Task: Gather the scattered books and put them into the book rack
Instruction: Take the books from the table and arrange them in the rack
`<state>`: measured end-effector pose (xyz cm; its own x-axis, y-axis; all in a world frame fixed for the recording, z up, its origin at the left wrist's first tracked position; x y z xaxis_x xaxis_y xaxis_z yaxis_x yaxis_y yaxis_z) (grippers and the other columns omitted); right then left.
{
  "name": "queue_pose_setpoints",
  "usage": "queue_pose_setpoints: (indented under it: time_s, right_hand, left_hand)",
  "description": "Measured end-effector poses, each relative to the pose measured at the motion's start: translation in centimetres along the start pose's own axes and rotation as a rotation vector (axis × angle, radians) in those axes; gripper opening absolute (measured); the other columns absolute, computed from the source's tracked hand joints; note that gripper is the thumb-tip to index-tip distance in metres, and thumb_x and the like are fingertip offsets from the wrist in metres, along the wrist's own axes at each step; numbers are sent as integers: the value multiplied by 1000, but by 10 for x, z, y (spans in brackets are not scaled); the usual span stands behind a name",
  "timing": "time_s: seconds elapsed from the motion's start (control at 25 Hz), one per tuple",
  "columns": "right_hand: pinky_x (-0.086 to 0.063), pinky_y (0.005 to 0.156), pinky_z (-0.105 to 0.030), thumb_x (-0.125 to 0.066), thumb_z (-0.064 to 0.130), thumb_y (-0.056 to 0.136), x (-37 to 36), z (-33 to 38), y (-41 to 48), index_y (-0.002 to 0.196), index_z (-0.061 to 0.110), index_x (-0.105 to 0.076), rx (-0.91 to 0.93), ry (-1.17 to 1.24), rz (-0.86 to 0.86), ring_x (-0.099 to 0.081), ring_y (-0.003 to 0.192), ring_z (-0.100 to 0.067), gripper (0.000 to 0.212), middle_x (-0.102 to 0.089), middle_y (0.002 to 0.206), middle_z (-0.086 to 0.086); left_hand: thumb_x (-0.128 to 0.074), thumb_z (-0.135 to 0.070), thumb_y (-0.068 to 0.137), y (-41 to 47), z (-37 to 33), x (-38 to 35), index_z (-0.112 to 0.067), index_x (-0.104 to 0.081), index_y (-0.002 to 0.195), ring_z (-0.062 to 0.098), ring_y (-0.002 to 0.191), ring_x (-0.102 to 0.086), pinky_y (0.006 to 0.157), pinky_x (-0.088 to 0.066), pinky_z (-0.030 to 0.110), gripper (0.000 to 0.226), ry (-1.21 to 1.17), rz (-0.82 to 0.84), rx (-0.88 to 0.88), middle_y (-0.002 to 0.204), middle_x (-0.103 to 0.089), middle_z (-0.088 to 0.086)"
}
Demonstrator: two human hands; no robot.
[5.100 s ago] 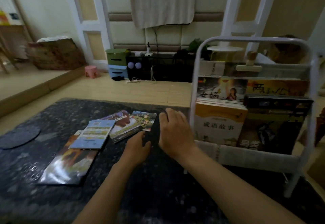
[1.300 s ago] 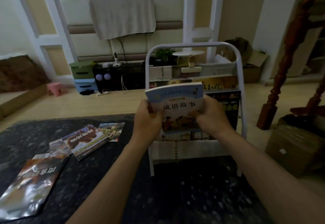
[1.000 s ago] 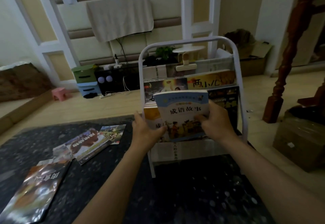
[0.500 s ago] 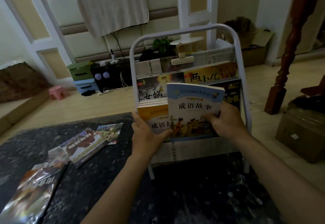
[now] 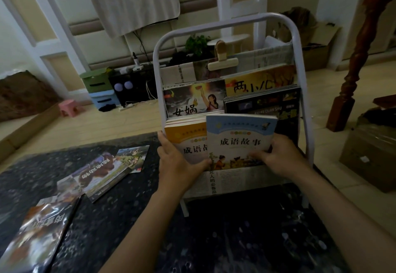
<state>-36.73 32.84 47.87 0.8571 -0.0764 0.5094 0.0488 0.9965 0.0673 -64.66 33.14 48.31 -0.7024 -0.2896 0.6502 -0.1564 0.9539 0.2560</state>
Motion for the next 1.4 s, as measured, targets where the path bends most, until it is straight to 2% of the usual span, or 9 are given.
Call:
queue_pose_setpoints:
  time_s: [0.08,0.24,0.32,0.48,0.56,0.68,0.92,1.16,1.4]
  right_hand:
    - [-47,80,-21,-80,15,83,-12,1,-1,109,16,-62,-6,-3,-7,-59,99,-13,31,-64,100,8]
    - [-45,87,-25,-76,18,87,-37,23,0,112,22,-61,26,-96,7,-57,101,-11,30,-63,103,7]
    - [-47,86,-27,-73,30,89,-38,27,-3,118,19,-62,33,-276,-11,-61,108,-18,33,-66,112,3]
    - [-51,80,-36,-53,57,95,-37,18,-10,90,19,-56,-82,-745,37,-62,96,-27,38,-66,101,-4]
    - [-50,85,-39,-50,56,97,-41,16,-7,87,24,-52,-105,-755,72,-61,97,-27,34,-64,101,-4]
    - [-49,88,-41,-51,56,96,-46,6,-1,90,25,-53,-165,-691,142,-61,100,-27,32,-64,104,-3]
    - [-44,94,-42,-50,34,99,-71,-3,1,106,27,-56,-223,-711,203,-56,114,-29,11,-61,118,-4]
    - [-42,93,-40,-48,26,98,-93,15,-2,112,25,-59,-205,-757,248,-57,109,-26,17,-60,111,-3]
    - [-39,88,-38,-48,25,99,-92,19,-5,100,24,-52,-217,-728,238,-57,110,-27,4,-61,115,-5]
  left_hand:
    - [-87,-60,52,1,1,0,-25,28,148,30,142,-23,113,-33,48,154,-2,17,-20,155,-11,6]
    - [-86,-57,58,0,1,0,-22,27,150,26,144,-20,111,-30,39,149,8,29,-54,159,-6,2]
    - [-85,-54,63,1,3,0,-23,26,151,24,142,-23,107,-32,33,144,-5,43,-63,158,-11,2]
    - [-86,-53,62,4,17,1,-29,5,151,22,132,-45,101,-48,38,130,-125,71,-13,147,-40,3]
    - [-85,-51,63,4,22,1,-14,-25,130,25,113,-60,84,-58,39,98,-84,68,19,120,-54,1]
    - [-84,-49,67,5,21,3,-15,-31,105,19,93,-61,72,-59,36,74,-19,74,9,102,-50,-4]
    - [-75,-39,82,9,24,2,-13,-29,107,16,89,-53,78,-59,40,59,8,139,30,105,-46,-2]
    - [-77,-42,80,9,23,0,-14,-30,107,11,89,-54,68,-53,19,61,-30,201,20,111,-47,-3]
    - [-80,-42,76,11,27,-1,-18,-27,105,21,98,-59,80,-59,40,65,10,178,36,109,-48,-3]
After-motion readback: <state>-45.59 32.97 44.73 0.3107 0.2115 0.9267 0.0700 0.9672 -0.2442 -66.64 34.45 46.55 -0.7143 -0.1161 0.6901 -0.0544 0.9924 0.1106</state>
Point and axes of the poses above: each hand's wrist, its own y-axis towards the middle knuckle, its own x-axis out of the back of the hand, z = x × y, the point moved 10 cm from there along y, towards the middle knuckle
